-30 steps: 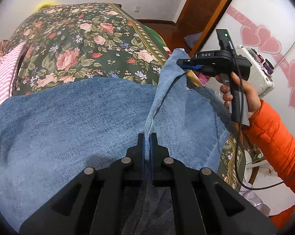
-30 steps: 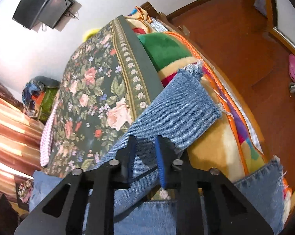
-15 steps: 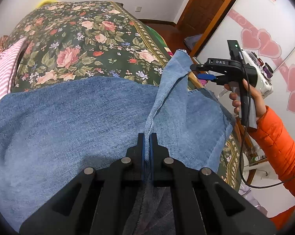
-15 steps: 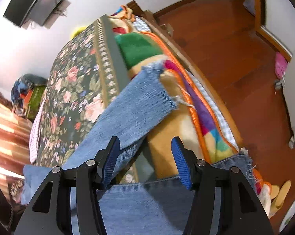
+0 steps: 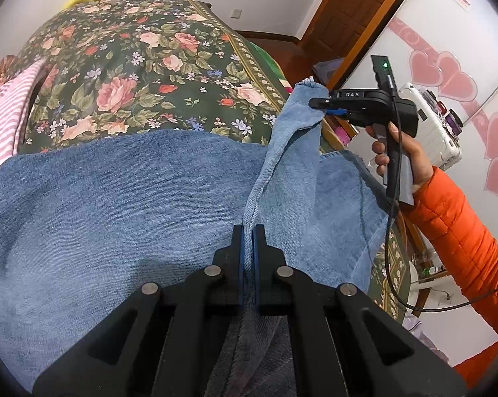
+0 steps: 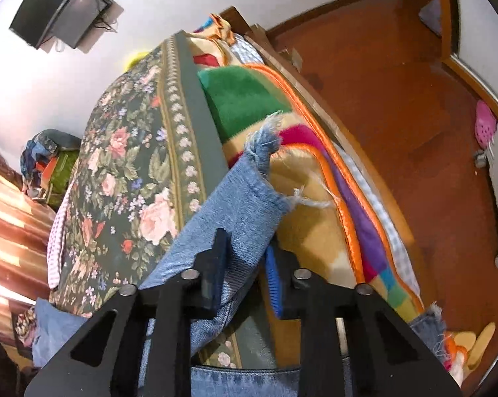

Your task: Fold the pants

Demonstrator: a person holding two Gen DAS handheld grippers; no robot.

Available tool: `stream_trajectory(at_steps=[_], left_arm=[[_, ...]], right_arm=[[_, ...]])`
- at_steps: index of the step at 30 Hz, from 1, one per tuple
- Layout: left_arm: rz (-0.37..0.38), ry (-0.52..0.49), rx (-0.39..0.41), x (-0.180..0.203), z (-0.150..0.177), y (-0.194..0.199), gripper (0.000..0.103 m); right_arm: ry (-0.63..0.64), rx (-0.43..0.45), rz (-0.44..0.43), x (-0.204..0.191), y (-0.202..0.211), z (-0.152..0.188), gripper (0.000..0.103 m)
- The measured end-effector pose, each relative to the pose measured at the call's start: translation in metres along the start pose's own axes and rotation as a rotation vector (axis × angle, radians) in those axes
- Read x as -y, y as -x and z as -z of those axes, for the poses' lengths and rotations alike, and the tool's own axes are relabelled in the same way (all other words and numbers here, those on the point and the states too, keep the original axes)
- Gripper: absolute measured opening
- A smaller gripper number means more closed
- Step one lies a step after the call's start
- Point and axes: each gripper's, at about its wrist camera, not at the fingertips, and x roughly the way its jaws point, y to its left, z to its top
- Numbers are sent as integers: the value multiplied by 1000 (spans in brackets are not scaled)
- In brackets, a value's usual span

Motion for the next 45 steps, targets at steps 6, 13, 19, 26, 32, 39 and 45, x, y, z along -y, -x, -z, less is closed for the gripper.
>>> stream_trajectory(at_steps=[6,13,19,26,32,39,45], left_arm=[[-20,-21,7,8,1,4,3],[-20,-97,44,38,0,21,3],[-24,-178,57,71,6,30,3],[-38,-218,20,87,24,22,3],[-70,-252,2,96,36,17,3],[-71,-275,6,100,43,22,3],[-79,-284,-25,100,53,13,3]], right_arm=[[54,65,11,-10,29,-1,12],[87,152,4,-16,81,2,9],[72,223,8,-7,125,14,9],[35,222,36,17,146,47,8],[4,185,59,39,143,77,8],[-51,175,53,58,143,111,8],[-65,159,79,66,138,129,8]])
